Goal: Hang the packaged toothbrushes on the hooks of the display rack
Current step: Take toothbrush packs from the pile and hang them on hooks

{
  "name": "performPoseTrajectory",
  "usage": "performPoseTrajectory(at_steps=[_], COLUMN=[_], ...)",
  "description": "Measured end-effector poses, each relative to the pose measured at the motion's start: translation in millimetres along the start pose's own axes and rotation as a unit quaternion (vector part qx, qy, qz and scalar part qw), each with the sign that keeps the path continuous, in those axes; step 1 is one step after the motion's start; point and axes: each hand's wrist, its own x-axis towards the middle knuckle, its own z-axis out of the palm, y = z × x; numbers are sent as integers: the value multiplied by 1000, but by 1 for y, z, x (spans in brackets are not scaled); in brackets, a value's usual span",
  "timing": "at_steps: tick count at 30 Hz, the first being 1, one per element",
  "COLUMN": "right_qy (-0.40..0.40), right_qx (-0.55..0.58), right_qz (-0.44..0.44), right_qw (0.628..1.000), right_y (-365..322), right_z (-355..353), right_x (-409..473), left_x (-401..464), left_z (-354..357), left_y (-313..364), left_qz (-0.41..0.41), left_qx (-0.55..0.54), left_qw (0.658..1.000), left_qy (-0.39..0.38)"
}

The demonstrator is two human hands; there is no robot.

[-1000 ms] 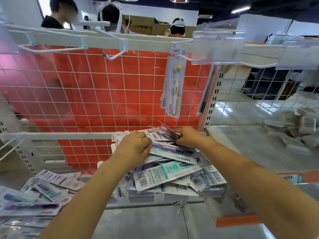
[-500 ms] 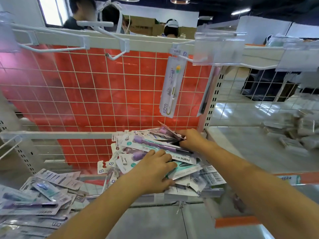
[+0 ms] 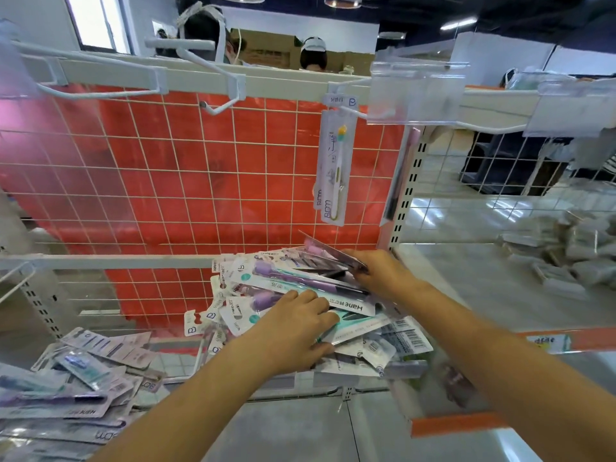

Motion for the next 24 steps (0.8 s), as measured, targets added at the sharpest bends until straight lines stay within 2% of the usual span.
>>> performPoseTrajectory(at_steps=[7,13,16,20,22,24], right_qy=[44,108,166,206,230,230], right_qx=[38,61,90,154,168,209], right_qz=[-34,-84,-148,-166,-178,-180], right_qw=[998,989,971,952,942,933], right_y=[1,-5,-10,-30,-42,-53], right_z=[-7,-14,-17,-27,-32,-37], right_x=[-13,-26,-38,-53,-59,-66], left_x=[2,4,4,4,2,2], left_z=[5,3,-6,-21,-27,-32], left_y=[1,1,3,-2,-6,-7], left_qz=[33,32,-72,-186,-221,-251], left_qx=[-56,-126,-216,-332,-391,-471], left_qw=[993,964,930,880,845,793], left_qy=[94,231,288,283,292,294])
